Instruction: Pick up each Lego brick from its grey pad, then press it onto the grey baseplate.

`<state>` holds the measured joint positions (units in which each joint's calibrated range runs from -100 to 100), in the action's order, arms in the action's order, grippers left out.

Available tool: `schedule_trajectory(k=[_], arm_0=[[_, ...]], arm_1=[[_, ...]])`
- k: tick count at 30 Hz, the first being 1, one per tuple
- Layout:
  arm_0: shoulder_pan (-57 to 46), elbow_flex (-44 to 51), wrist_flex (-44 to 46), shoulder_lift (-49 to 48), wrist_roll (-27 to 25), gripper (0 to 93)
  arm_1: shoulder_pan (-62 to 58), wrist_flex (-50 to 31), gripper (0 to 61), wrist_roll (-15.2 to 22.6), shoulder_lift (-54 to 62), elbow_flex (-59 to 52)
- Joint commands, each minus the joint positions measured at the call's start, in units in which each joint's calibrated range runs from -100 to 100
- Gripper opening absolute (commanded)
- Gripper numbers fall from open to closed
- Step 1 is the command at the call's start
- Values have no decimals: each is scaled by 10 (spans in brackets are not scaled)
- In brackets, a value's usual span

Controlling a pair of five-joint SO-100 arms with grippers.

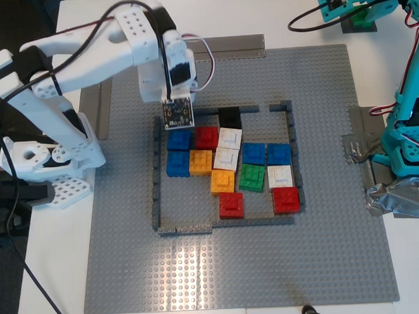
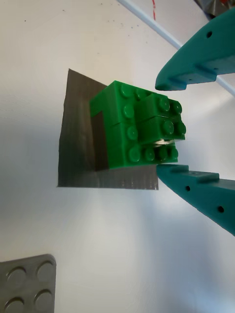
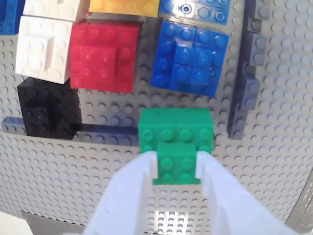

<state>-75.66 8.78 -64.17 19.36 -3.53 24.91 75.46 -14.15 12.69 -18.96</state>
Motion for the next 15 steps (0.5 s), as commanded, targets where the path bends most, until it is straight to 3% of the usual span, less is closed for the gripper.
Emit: schedule_trajectory(k=[1,10,15], arm_0=[[2,26,-4,-10,0,176],[2,26,-4,-10,0,175],[2,26,-4,-9,2,101]], arm_1=[[-2,-14,2,0,4,-9],[2,-43,2,0,4,-49],[-7,-52,2,4,10,-84]])
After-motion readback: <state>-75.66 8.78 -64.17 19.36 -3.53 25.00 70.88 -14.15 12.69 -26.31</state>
